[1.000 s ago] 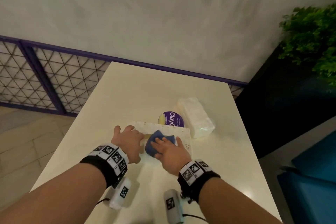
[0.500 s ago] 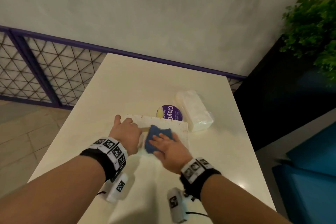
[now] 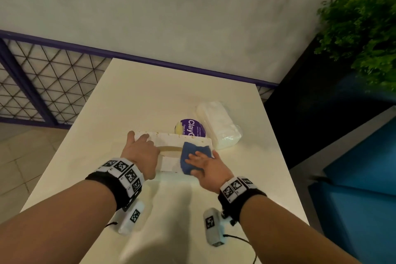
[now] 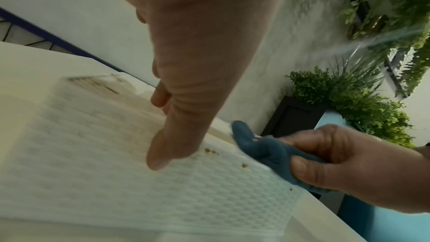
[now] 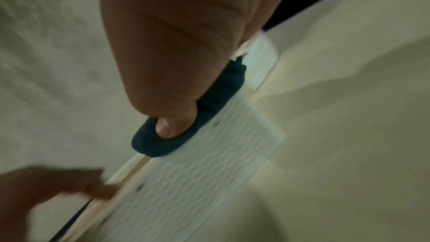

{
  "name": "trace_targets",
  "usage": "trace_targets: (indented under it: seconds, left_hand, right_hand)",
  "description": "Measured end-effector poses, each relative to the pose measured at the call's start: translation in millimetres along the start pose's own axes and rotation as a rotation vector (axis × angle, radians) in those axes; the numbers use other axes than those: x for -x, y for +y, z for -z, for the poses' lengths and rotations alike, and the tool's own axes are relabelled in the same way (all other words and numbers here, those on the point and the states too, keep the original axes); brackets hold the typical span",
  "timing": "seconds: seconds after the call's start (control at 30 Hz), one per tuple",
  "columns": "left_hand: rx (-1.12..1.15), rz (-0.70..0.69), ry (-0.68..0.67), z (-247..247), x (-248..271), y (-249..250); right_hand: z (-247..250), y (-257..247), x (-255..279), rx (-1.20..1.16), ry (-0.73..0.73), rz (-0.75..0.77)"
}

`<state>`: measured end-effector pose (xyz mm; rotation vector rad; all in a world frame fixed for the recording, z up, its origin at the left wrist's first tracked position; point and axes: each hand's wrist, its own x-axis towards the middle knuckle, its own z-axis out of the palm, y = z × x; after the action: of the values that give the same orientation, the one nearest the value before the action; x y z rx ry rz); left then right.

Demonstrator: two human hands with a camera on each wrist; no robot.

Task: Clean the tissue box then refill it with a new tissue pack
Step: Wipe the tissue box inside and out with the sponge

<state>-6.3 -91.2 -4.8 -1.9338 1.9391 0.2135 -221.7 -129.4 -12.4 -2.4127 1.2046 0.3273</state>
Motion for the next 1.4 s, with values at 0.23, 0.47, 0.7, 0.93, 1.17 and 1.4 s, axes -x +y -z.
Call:
trace_targets:
  seconds: [0.23,0.47,0.7,0.93,1.17,1.4]
  left_hand:
    - [-0.004,0.041,-0.003,0.1,7.2,4.2]
    - [0.126,-0.085,0.115,0.9,5.2,67.3]
    - [0.157,-0.026,0.058,-2.6,-5.0,72.8]
    - [0.168,-0.039,0.047,6.4,-6.1,74.3]
    - [0.167,-0.041,0.007,7.2,-6.5,78.0]
    - [0.150,-0.048,-0.009,5.4,-11.2,73.7]
  right_hand:
    - [30.1,27.7,13.9,-0.039,0.113,-0.325]
    - [71.7,35.8,36.5,-0.447,0.679,-0.452]
    - [2.3,2.7,-5.7,-0.150,0.002,-0.243]
    - [3.0,2.9,-49.0,0.040,0.037,-0.309]
    - [-20.2,-2.1,-17.4,0.053,-0.033,-0.249]
    - [-0.7,3.4,-37.4,0.153,-0.042,-0.223]
